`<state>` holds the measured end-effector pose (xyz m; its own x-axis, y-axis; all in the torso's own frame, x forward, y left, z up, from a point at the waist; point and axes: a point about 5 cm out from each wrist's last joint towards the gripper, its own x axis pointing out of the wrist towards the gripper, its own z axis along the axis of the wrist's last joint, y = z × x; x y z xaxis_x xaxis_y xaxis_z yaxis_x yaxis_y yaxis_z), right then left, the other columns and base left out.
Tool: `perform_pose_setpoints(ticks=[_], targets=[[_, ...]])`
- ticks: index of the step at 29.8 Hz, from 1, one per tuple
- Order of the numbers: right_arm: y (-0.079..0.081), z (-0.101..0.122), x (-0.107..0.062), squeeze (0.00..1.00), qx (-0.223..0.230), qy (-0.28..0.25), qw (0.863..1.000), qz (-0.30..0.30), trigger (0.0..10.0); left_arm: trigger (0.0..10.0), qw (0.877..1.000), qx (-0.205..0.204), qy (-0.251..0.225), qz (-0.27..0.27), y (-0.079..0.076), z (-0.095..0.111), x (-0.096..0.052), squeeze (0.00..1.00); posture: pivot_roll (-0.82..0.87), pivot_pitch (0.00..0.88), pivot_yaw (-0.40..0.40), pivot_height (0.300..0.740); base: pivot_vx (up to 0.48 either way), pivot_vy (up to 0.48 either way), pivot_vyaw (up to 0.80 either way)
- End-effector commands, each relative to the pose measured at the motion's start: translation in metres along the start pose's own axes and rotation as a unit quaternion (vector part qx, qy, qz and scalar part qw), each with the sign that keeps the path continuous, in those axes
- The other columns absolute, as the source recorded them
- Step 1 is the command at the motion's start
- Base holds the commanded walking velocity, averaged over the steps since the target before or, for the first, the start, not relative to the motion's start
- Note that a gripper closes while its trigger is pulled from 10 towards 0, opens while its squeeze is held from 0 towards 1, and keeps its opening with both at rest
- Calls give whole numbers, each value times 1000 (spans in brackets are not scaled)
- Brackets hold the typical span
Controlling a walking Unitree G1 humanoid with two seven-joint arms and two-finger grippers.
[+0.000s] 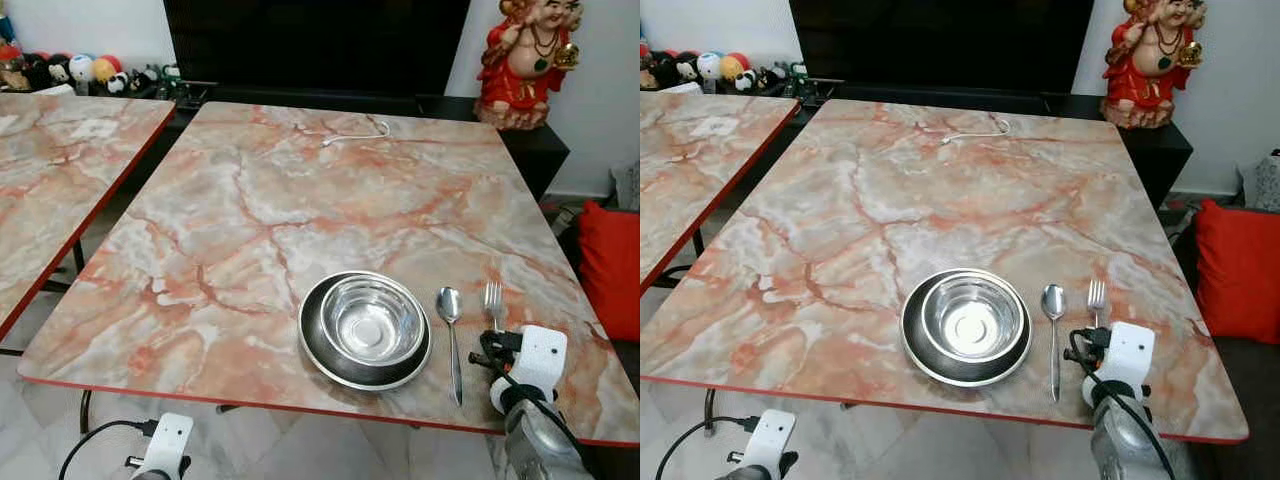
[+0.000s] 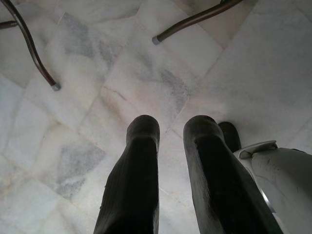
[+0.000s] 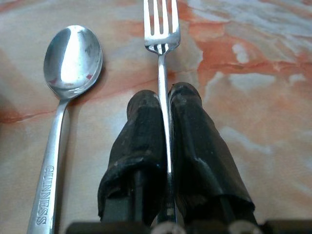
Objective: Setting the table
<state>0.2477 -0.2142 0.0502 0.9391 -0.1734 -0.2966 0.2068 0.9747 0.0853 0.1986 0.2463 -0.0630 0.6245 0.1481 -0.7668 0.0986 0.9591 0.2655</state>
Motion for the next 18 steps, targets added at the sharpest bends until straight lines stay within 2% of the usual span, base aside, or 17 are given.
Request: perform_pose_setpoints(ticks=[1, 18], targets=[[0, -2, -1, 0, -1, -3, 1000, 1, 10000, 10000, 1000, 2, 4, 0, 0, -3, 0, 0, 102, 36, -42, 740, 0, 0, 0], [13, 6, 19, 0, -6, -16, 1000, 14, 10000, 10000, 1000, 0, 4, 2, 0, -3, 0, 0, 113, 41, -45, 740, 0, 0, 0]])
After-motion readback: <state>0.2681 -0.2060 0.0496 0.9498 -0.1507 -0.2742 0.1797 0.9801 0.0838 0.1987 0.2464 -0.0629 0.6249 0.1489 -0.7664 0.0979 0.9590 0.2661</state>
